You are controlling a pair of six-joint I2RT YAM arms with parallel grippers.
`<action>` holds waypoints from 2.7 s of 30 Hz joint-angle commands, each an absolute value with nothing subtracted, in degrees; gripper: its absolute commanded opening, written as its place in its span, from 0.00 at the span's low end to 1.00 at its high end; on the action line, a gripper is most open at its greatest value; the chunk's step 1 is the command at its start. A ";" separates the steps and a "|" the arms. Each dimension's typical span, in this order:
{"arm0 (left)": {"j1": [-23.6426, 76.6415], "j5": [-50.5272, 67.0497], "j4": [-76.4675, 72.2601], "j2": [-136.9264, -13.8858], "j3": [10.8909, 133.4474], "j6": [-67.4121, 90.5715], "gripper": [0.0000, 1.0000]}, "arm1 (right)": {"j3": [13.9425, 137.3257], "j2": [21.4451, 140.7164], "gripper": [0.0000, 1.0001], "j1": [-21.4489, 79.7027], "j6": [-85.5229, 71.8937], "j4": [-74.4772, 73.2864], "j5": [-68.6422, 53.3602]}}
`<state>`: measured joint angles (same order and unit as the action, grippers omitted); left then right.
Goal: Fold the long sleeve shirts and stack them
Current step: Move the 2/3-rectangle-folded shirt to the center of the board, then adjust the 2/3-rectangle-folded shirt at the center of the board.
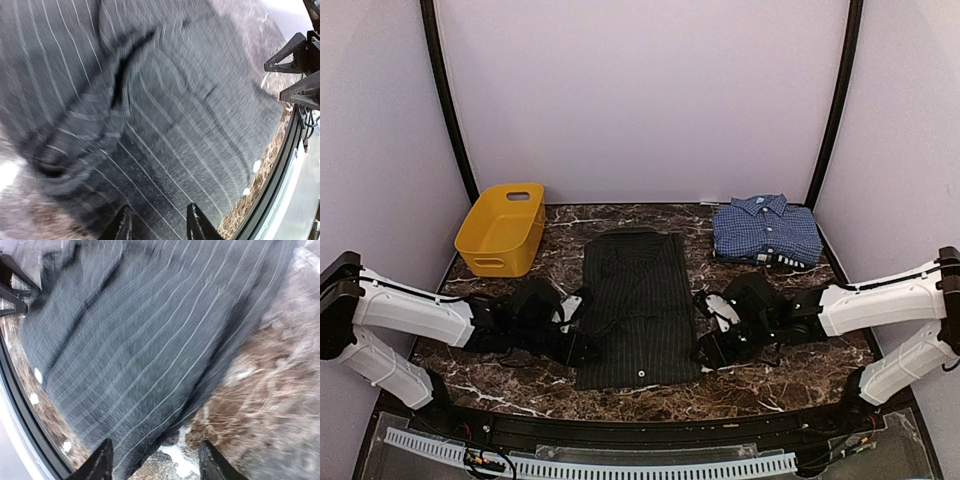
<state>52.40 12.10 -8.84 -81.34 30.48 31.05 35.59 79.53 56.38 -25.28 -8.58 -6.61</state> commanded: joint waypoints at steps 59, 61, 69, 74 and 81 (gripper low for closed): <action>43.26 13.18 7.67 -80.82 46.17 18.89 0.00 | 60.75 90.29 0.00 46.10 -14.72 -19.04 -5.45; 42.79 12.19 7.88 -80.76 47.09 19.28 0.00 | 62.31 90.54 0.00 45.42 -13.73 -20.00 -4.75; 40.73 6.06 7.08 -85.36 49.18 20.88 0.00 | 66.87 96.43 0.00 42.54 -10.68 -18.97 -4.09; 40.28 3.59 6.00 -90.92 50.20 21.87 0.00 | 69.04 102.12 0.02 41.77 -9.23 -16.31 -4.00; 40.24 4.09 3.32 -97.48 49.74 24.10 0.00 | 71.59 109.89 0.17 41.56 -8.53 -13.71 -4.56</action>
<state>40.62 4.84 5.02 -95.88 49.47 22.39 69.23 107.59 41.95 -9.47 -16.67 -4.75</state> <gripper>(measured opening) 0.020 0.140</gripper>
